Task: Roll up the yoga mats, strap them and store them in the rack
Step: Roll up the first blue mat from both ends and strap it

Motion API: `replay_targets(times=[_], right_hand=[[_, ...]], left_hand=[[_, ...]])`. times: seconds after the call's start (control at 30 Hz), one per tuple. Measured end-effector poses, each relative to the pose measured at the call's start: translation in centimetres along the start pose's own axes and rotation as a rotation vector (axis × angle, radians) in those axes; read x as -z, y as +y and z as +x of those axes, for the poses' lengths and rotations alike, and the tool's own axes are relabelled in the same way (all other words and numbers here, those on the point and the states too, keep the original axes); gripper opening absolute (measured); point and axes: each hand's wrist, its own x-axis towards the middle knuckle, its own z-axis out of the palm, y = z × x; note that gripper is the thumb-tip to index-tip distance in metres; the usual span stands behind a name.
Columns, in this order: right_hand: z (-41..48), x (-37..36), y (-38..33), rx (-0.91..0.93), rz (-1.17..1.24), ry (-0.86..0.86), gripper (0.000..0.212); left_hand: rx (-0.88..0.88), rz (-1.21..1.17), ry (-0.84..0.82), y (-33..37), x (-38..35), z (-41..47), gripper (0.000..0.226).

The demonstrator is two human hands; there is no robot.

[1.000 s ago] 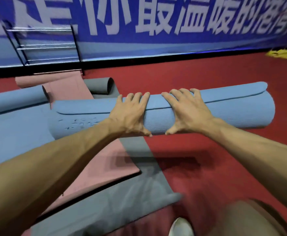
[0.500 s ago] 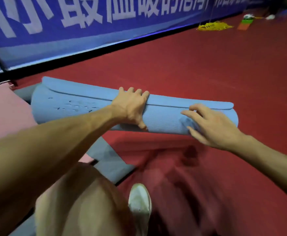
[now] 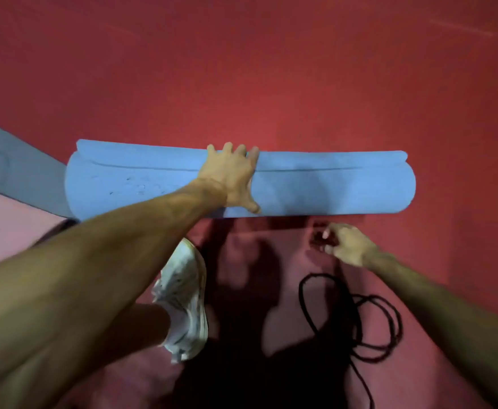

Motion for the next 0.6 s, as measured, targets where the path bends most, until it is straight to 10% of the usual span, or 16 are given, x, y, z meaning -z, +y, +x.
replay_targets(times=[0.2,0.37,0.6], right_hand=[[0.2,-6.8,4.5,-0.160,0.023,-0.297,0.042],[0.1,-8.9,4.2,-0.210,-0.138,-0.210,0.038],[-0.5,1.7,-0.7,-0.187,0.641,-0.185,0.023]], left_hand=[[-0.099,0.023,-0.050,3.5,-4.9,-0.7,0.117],[-0.112,0.025,-0.048,3.2,-5.4,-1.4,0.113],[-0.013,0.021,0.039,-0.5,-0.1,-2.3,0.112]])
